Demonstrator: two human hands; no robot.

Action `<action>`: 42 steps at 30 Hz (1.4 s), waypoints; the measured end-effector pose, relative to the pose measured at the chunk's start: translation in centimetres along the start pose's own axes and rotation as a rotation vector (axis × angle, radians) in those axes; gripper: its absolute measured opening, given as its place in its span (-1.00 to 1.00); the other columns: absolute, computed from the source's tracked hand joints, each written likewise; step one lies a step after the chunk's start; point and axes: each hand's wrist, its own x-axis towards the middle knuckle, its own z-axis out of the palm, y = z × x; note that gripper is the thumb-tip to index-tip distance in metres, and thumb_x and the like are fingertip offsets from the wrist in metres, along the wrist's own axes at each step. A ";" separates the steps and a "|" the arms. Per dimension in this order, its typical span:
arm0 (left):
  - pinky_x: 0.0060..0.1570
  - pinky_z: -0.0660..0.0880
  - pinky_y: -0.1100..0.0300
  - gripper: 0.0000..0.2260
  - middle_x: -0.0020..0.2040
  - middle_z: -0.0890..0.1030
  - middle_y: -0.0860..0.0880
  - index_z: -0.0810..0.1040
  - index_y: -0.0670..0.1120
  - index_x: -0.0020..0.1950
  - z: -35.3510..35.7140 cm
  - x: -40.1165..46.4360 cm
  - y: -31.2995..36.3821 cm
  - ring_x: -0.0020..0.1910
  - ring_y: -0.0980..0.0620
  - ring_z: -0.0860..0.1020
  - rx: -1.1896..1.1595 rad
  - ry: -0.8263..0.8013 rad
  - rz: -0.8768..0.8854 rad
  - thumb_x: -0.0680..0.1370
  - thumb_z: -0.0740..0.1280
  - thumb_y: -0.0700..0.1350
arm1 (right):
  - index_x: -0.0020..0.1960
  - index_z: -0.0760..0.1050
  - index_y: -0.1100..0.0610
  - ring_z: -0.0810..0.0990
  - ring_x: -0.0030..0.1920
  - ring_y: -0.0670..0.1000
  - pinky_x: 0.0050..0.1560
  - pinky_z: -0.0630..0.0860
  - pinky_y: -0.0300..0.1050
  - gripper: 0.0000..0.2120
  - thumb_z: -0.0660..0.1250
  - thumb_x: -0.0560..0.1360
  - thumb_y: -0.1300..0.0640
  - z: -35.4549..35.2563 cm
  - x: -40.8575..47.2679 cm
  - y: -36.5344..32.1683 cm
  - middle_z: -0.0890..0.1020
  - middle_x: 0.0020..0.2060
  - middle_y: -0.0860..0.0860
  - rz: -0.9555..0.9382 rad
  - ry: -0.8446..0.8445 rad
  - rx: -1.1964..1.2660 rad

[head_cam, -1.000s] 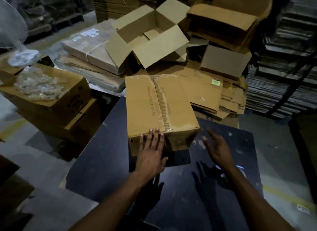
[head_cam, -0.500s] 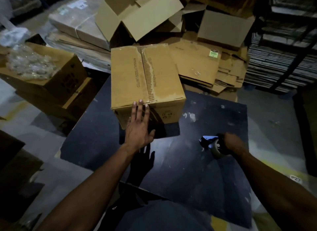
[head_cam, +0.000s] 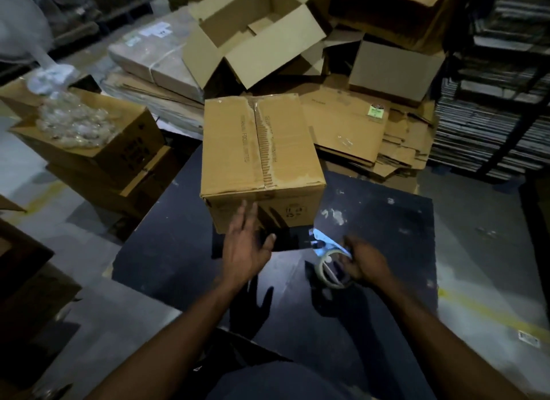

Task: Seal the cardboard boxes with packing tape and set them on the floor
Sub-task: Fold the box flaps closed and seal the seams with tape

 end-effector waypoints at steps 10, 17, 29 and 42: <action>0.04 0.54 -0.01 -0.30 0.08 0.75 -0.07 0.65 -0.11 0.25 -6.2 -2.1 0.2 0.15 -0.15 0.67 -1.264 -0.289 -0.852 0.59 0.09 0.45 | 0.10 0.46 -0.05 0.56 -0.11 0.06 -0.31 0.42 -0.06 -0.64 0.47 0.37 0.16 -4.3 -0.8 -16.4 0.57 -0.08 -0.04 -0.370 0.218 -0.135; -0.07 0.58 0.04 -0.67 -0.09 0.73 -0.04 0.66 -0.07 0.19 -13.5 -0.3 -1.4 -0.06 -0.04 0.70 -1.406 -0.210 -0.737 0.65 0.28 0.13 | 0.25 0.40 -0.11 0.56 -0.24 0.16 -0.40 0.24 -0.14 -0.48 0.48 0.34 0.08 -4.9 1.7 -22.8 0.48 0.04 -0.03 -0.559 0.232 -0.303; -0.53 0.40 0.29 -0.81 -0.35 0.64 -0.09 0.66 -0.21 0.00 -15.0 3.4 -6.6 -0.50 0.07 0.51 -1.379 0.162 -0.864 0.66 0.36 -0.10 | 0.31 0.43 -0.38 0.61 -0.12 -0.11 -0.19 0.54 -0.20 -0.49 0.55 0.45 -0.13 -7.0 5.1 -30.7 0.45 0.10 -0.12 -0.641 -0.112 -0.027; -0.45 0.40 0.19 -0.74 -0.34 0.68 -0.09 0.68 -0.18 -0.19 -11.9 5.4 -8.4 -0.46 0.01 0.51 -1.300 0.323 -0.889 0.49 0.58 0.00 | -0.14 0.71 -0.18 0.65 0.04 0.05 -0.04 0.63 -0.16 -0.72 0.58 0.25 -0.30 -10.5 9.3 -27.8 0.66 -0.12 -0.10 -0.199 -0.335 0.238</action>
